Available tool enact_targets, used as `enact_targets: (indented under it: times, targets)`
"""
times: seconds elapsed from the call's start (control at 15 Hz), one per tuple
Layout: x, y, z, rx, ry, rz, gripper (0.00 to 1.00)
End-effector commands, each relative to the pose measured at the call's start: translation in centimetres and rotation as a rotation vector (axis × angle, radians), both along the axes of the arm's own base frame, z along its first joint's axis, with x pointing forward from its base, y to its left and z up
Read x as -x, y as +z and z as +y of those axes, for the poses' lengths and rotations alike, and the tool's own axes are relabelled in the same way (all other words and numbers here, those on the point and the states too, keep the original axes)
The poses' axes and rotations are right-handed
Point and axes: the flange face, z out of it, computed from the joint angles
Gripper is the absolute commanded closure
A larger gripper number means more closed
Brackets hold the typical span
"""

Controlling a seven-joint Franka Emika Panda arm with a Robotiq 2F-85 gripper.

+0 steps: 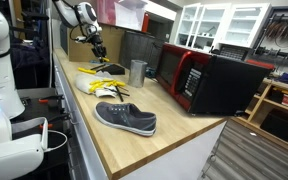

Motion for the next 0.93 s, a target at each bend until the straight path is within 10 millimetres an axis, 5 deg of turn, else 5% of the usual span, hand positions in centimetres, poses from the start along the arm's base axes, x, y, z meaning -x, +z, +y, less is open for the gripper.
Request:
enact_targets:
  times: [0.0,0.2,0.87]
  targets:
    - [0.6,-0.6,-1.1,-0.038,-0.100,0.011,0.22]
    - [0.2,0.1,-1.7,-0.082,-0.130,0.030,0.01]
    - [-3.5,5.2,-4.0,-0.171,-0.107,-0.052,0.00]
